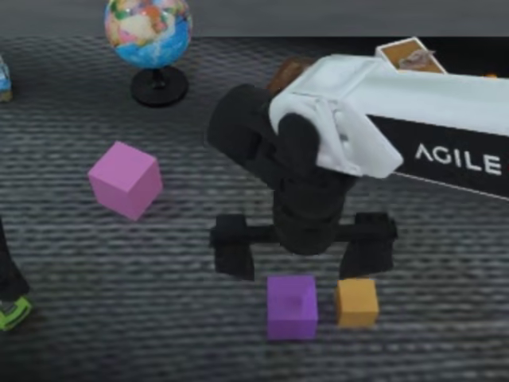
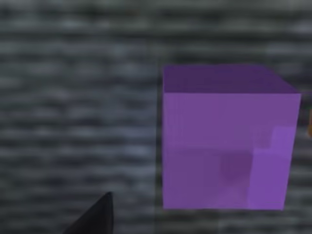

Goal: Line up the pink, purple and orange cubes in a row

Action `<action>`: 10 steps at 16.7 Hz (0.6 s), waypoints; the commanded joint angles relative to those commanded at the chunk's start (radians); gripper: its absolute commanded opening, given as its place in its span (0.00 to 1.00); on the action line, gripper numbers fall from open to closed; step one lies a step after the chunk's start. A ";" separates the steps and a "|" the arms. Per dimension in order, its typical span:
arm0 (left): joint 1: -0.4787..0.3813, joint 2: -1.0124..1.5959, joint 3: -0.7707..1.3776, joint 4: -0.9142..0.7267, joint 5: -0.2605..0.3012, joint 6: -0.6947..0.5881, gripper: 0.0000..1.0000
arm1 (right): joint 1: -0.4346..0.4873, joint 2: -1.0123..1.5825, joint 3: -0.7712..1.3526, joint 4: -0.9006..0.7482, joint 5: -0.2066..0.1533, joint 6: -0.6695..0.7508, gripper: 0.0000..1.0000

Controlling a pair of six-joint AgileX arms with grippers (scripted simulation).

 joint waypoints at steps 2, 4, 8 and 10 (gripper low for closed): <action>-0.012 0.070 0.071 -0.048 0.002 0.010 1.00 | -0.031 -0.072 -0.051 0.041 0.023 -0.038 1.00; -0.026 0.178 0.177 -0.116 0.003 0.025 1.00 | -0.078 -0.187 -0.131 0.098 0.053 -0.093 1.00; -0.063 0.524 0.485 -0.311 0.002 0.068 1.00 | -0.209 -0.522 -0.365 0.248 0.110 -0.235 1.00; -0.084 0.740 0.657 -0.423 0.001 0.093 1.00 | -0.286 -0.720 -0.513 0.333 0.130 -0.317 1.00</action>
